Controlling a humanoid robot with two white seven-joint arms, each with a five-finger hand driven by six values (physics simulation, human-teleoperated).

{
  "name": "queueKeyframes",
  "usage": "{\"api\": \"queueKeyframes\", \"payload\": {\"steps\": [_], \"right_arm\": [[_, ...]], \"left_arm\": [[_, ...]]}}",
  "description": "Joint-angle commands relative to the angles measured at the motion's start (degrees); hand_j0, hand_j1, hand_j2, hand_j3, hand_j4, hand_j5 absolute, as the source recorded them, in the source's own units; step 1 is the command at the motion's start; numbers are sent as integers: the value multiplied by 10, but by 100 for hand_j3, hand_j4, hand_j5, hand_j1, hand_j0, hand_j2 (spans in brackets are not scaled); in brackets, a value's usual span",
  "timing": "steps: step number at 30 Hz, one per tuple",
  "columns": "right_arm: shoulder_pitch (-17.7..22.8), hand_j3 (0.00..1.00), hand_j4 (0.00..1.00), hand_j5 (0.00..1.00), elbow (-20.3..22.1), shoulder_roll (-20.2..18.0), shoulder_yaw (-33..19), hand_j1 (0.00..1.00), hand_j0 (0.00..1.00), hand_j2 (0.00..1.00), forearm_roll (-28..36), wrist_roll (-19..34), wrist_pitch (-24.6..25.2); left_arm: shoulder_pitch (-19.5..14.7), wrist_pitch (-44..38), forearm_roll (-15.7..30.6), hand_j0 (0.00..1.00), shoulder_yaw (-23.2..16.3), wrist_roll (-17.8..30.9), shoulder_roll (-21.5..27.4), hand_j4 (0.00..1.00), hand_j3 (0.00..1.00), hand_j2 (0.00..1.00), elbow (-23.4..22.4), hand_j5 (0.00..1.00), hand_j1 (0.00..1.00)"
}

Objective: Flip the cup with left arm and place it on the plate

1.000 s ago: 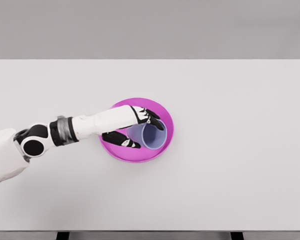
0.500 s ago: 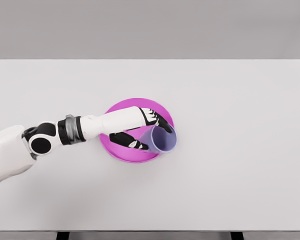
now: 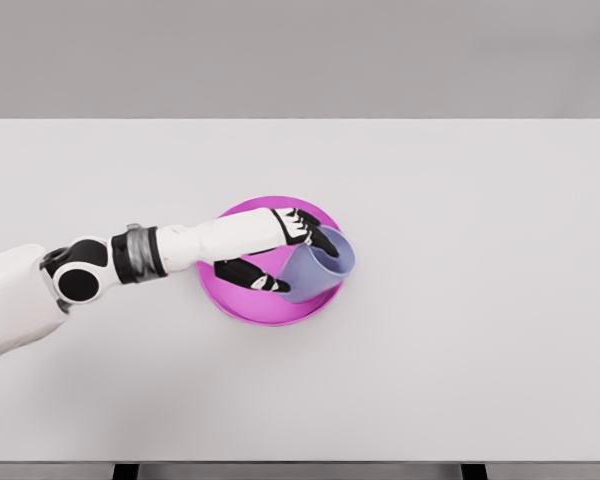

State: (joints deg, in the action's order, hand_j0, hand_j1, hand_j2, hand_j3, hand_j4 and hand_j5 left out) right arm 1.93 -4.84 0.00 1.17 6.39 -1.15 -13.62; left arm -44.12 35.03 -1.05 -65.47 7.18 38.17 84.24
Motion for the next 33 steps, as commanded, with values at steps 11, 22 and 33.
{"api": "queueKeyframes", "payload": {"steps": [11, 22, 33], "right_arm": [[0, 100, 100, 100, 0, 0, 0, 100, 100, 100, 0, 0, 0], [0, 100, 100, 100, 0, 0, 0, 100, 100, 100, 0, 0, 0], [0, 100, 100, 100, 0, 0, 0, 100, 100, 100, 0, 0, 0]], "left_arm": [[3, 0, 3, 94, 5, 0, 43, 94, 94, 94, 19, 94, 94], [3, 0, 1, 100, 15, 5, 63, 100, 100, 100, 65, 100, 100], [7, 0, -9, 100, 97, 6, 153, 100, 100, 100, 55, 100, 100]]}}
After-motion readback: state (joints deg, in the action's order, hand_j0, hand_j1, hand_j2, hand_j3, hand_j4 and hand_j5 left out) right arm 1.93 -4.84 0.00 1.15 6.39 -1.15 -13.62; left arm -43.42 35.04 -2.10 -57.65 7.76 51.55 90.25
